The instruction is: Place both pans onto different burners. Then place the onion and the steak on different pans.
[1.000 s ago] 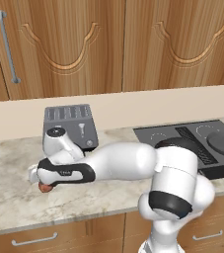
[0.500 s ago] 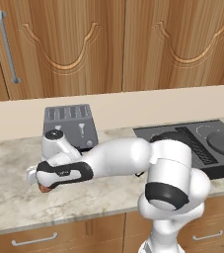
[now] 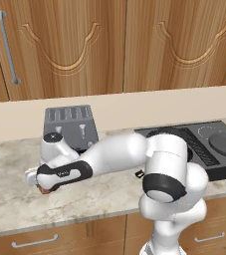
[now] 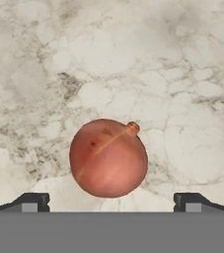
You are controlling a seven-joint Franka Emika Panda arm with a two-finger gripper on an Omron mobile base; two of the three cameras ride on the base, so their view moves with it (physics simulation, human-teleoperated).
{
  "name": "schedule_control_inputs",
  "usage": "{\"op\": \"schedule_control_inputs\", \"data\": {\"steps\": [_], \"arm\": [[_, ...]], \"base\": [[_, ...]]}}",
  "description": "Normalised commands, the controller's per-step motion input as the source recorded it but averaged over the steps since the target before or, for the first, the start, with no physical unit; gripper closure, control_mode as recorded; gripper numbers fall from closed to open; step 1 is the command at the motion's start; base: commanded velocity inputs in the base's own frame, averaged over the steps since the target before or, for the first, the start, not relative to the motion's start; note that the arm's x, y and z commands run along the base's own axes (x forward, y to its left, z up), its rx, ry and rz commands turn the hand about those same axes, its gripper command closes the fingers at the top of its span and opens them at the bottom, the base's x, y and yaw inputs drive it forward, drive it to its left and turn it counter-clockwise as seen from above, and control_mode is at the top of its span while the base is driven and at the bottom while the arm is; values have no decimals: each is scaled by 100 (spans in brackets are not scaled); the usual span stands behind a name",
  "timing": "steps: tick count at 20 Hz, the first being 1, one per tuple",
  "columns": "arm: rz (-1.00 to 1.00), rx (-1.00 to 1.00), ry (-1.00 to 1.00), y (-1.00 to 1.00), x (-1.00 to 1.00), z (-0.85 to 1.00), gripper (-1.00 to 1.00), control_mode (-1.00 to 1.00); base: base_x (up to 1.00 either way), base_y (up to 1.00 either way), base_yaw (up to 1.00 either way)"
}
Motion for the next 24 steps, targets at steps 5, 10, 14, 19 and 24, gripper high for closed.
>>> {"op": "schedule_control_inputs", "data": {"steps": [5, 10, 14, 19, 24], "arm": [[0, 0, 0, 7, 3, -11, -100, -100], [0, 0, -1, 1, 4, -8, -100, -100], [0, 0, -1, 1, 5, -11, -100, -100], [0, 0, -1, 0, 2, -13, -100, -100], [0, 0, 0, 0, 8, -8, -100, -100]], "base": [[0, 0, 0], [0, 0, 0], [0, 0, 0], [0, 0, 0], [0, 0, 0]]}}
